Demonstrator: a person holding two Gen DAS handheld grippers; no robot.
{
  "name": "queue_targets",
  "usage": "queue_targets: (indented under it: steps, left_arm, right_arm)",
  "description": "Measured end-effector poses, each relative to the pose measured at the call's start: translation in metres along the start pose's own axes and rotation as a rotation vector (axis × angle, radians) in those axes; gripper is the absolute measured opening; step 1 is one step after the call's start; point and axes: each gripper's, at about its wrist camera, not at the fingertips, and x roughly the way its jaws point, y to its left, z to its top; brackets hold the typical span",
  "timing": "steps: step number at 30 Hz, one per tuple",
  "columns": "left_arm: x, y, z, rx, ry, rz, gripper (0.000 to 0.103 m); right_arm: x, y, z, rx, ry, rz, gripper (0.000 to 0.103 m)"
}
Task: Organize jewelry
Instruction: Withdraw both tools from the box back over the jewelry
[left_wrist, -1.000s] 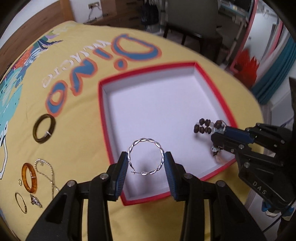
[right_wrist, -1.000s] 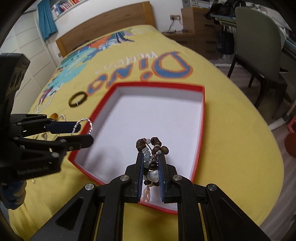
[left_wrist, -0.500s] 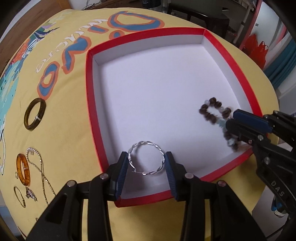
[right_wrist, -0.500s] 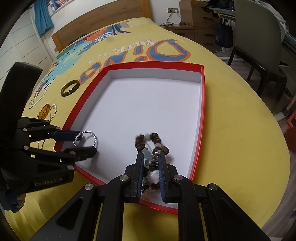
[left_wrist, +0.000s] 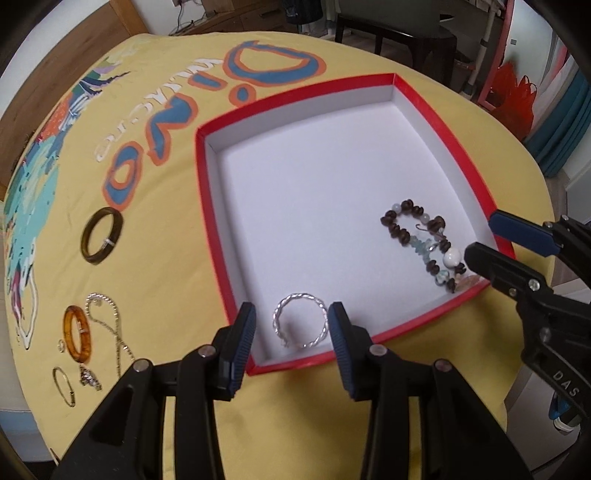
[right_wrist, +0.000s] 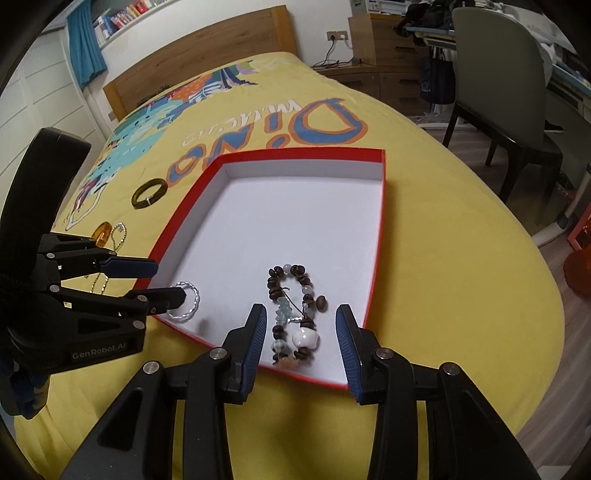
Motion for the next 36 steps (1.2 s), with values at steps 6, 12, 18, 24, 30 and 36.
queue_targets:
  steps: [6, 12, 18, 24, 30, 36]
  left_arm:
    - [-0.021, 0.002, -0.003, 0.003, -0.030, 0.033, 0.039]
    - [-0.042, 0.004, -0.016, -0.013, -0.059, 0.063, 0.039]
    - [-0.057, 0.009, -0.048, -0.044, -0.061, 0.112, 0.040]
    - [-0.065, 0.029, -0.096, -0.103, -0.043, 0.136, 0.043]
    - [-0.067, 0.076, -0.152, -0.202, -0.005, 0.156, 0.043]
    - [-0.061, 0.139, -0.213, -0.352, 0.048, 0.173, 0.043]
  right_arm:
    - [-0.013, 0.003, -0.006, 0.016, -0.023, 0.011, 0.039]
    - [-0.027, 0.009, -0.010, 0.021, -0.047, 0.025, 0.041]
    - [-0.044, 0.020, -0.016, 0.024, -0.073, 0.059, 0.042]
    - [-0.051, 0.037, -0.031, 0.025, -0.077, 0.111, 0.044]
    - [-0.053, 0.057, -0.045, 0.012, -0.066, 0.170, 0.044]
    - [-0.050, 0.086, -0.052, -0.021, -0.046, 0.226, 0.045]
